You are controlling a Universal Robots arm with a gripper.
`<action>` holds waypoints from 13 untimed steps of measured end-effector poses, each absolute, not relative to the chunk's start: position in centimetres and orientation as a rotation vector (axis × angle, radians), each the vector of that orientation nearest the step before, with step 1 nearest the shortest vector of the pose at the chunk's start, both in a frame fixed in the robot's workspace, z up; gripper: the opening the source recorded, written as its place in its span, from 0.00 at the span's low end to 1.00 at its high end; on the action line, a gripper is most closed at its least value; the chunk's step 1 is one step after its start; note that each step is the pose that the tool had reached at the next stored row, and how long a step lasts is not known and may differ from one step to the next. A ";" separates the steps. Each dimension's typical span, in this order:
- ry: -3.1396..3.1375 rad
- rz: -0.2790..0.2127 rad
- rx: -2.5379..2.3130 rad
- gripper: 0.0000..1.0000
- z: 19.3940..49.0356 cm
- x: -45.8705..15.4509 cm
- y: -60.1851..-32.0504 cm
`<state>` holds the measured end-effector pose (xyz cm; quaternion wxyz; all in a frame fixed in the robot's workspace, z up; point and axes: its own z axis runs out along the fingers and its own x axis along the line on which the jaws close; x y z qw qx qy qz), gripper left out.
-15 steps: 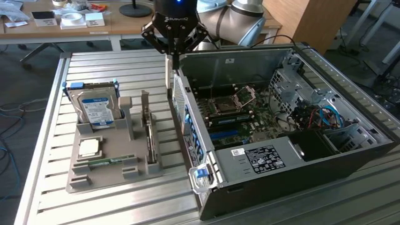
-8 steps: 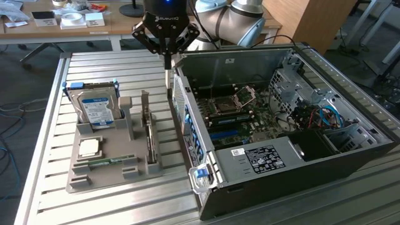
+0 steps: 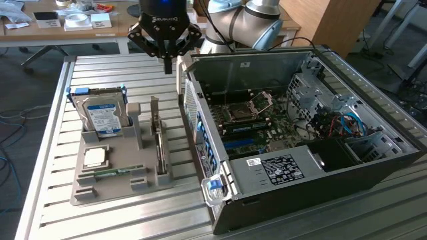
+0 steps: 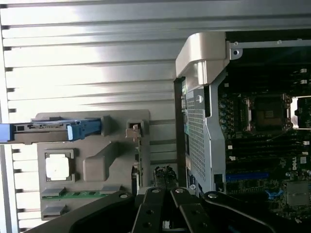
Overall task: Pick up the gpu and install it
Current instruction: 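Reach for the gpu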
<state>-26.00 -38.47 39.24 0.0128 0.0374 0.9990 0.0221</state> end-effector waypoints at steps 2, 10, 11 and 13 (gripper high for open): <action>3.113 0.069 0.117 0.11 39.2 -26.4 -38.4; 3.113 0.069 0.117 0.11 39.2 -27.9 -38.4; 3.113 0.069 0.117 0.11 39.2 -28.1 -38.4; 3.113 0.069 0.117 0.11 39.2 -28.5 -38.3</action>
